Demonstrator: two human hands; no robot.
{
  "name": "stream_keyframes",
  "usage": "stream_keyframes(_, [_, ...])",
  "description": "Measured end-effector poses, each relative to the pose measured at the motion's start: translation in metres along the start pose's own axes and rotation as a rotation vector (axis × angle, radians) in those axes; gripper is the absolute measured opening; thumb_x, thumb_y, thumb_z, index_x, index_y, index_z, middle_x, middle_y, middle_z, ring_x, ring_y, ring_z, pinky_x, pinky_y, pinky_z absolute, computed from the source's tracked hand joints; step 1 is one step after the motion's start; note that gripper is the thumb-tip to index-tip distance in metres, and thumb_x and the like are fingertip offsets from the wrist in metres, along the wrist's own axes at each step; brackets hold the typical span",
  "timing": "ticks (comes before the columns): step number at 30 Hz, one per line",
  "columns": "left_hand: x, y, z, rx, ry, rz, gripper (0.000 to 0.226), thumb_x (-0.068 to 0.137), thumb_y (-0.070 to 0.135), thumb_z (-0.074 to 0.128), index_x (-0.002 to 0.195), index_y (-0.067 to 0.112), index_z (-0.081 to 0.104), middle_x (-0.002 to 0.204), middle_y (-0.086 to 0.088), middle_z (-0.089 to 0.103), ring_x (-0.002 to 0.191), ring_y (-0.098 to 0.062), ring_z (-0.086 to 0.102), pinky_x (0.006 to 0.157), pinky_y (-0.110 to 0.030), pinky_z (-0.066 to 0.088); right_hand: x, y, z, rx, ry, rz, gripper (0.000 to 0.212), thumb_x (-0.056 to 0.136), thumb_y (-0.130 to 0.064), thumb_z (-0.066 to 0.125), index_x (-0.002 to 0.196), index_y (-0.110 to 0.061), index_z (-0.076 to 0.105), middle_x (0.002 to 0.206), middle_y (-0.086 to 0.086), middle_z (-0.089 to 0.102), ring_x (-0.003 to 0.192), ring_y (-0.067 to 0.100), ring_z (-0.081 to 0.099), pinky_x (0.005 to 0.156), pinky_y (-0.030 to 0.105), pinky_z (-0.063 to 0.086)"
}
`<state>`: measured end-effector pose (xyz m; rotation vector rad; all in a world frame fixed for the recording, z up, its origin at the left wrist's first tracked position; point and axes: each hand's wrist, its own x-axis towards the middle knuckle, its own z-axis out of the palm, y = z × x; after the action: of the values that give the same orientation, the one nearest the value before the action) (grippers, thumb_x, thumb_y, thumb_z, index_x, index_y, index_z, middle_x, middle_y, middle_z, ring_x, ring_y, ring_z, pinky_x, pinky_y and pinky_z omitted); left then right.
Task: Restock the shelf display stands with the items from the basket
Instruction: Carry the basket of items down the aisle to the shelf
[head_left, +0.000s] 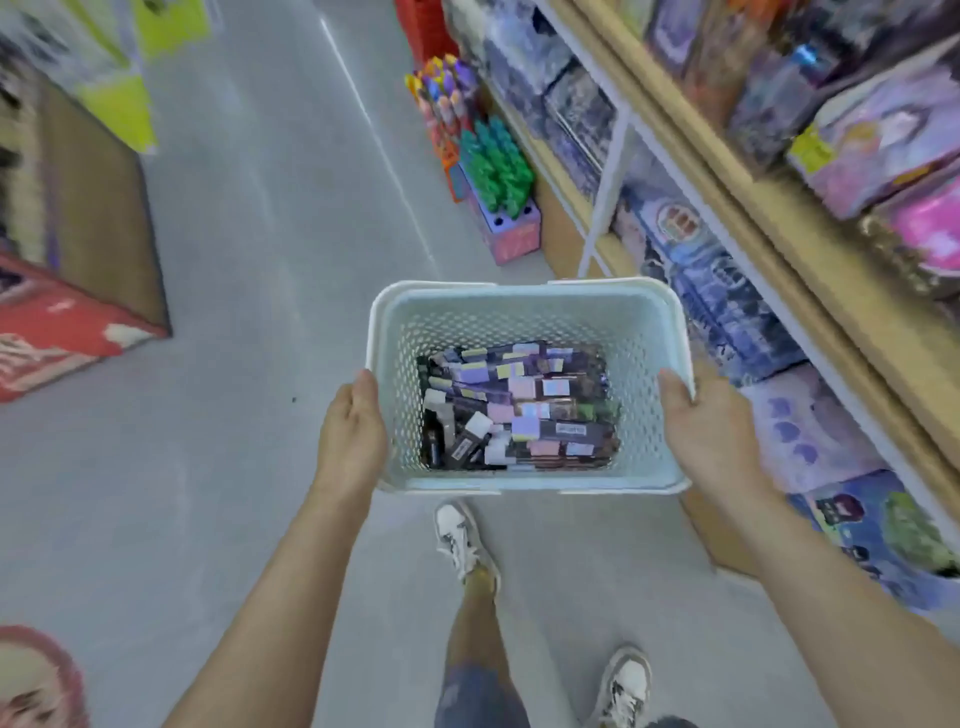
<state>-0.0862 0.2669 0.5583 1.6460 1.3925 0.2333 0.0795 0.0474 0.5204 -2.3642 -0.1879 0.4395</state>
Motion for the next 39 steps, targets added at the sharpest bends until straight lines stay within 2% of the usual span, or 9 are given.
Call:
stream_keyframes(3, [0.039,0.029,-0.063,-0.034,0.042,0.013,0.042,0.103,0.038,0.024,0.127,0.015,0.051,0.122,0.004,0.048,0.101,-0.007,0.037,0.078,-0.017,0.024,0.021,-0.088,0.016,-0.028,-0.024,-0.056,0.037,0.101,-0.03,0.045,0.122,-0.003,0.059,0.11,0.025,0.066,0.104,0.042,0.06,0.082,0.04,0.043])
stream_keyframes(10, [0.169,0.079,-0.18,-0.126,0.116,0.006,0.036,0.099,0.036,0.033,0.095,0.01,0.057,0.088,-0.003,0.052,0.084,-0.019,0.046,0.074,-0.032,0.035,0.072,-0.263,0.074,0.034,-0.105,-0.091,0.031,0.102,-0.033,0.044,0.11,-0.009,0.062,0.091,0.011,0.063,0.082,0.03,0.056,0.071,0.037,0.043])
stream_keyframes(14, [0.25,0.112,-0.219,-0.163,0.131,0.026,0.036,0.1,0.036,0.036,0.072,0.016,0.046,0.066,0.002,0.042,0.063,-0.015,0.038,0.06,-0.031,0.031,0.124,-0.346,0.106,0.118,-0.186,-0.04,0.026,0.1,-0.032,0.048,0.096,-0.01,0.062,0.094,0.018,0.067,0.09,0.036,0.063,0.079,0.044,0.05])
stream_keyframes(17, [0.31,0.135,-0.233,-0.178,0.102,0.047,0.038,0.1,0.03,0.037,0.065,0.016,0.036,0.061,0.0,0.032,0.058,-0.016,0.029,0.055,-0.031,0.022,0.174,-0.393,0.132,0.097,-0.221,-0.043,0.043,0.099,-0.039,0.048,0.091,0.001,0.059,0.082,0.017,0.063,0.072,0.032,0.058,0.061,0.034,0.039])
stream_keyframes(22, [0.437,0.18,-0.247,-0.131,0.127,0.101,0.035,0.098,0.019,0.039,0.064,0.016,0.038,0.059,0.002,0.034,0.056,-0.014,0.032,0.049,-0.027,0.024,0.287,-0.486,0.194,0.032,-0.259,-0.145,0.028,0.1,-0.028,0.049,0.084,-0.007,0.059,0.078,0.012,0.06,0.071,0.03,0.055,0.06,0.034,0.036])
stream_keyframes(25, [0.521,0.216,-0.258,-0.153,0.106,0.145,0.021,0.099,0.015,0.04,0.097,0.013,0.061,0.069,0.003,0.054,0.05,0.0,0.048,0.045,-0.014,0.039,0.361,-0.542,0.233,-0.03,-0.242,-0.235,0.029,0.098,-0.028,0.05,0.103,-0.003,0.064,0.1,0.017,0.067,0.093,0.036,0.063,0.077,0.039,0.048])
stream_keyframes(28, [0.603,0.248,-0.275,-0.12,0.122,0.146,0.024,0.099,0.019,0.043,0.119,0.015,0.056,0.083,0.002,0.06,0.062,-0.002,0.055,0.053,-0.016,0.045,0.426,-0.599,0.271,-0.088,-0.243,-0.298,0.029,0.099,-0.029,0.048,0.108,-0.006,0.064,0.103,0.018,0.068,0.095,0.038,0.062,0.082,0.044,0.051])
stream_keyframes(34, [0.791,0.3,-0.301,-0.013,0.128,0.092,0.021,0.096,0.02,0.045,0.111,0.011,0.055,0.092,-0.005,0.061,0.079,-0.022,0.057,0.068,-0.034,0.045,0.551,-0.714,0.361,-0.199,-0.144,-0.406,0.031,0.099,-0.026,0.046,0.1,0.002,0.06,0.099,0.027,0.065,0.095,0.045,0.058,0.077,0.045,0.046])
stream_keyframes(39, [0.945,0.354,-0.324,0.001,0.116,0.091,0.016,0.095,0.019,0.045,0.095,0.008,0.057,0.071,0.001,0.053,0.062,-0.015,0.046,0.058,-0.031,0.036,0.644,-0.814,0.427,-0.224,-0.09,-0.379,0.029,0.099,-0.025,0.045,0.085,-0.002,0.055,0.089,0.025,0.063,0.086,0.042,0.057,0.068,0.042,0.038])
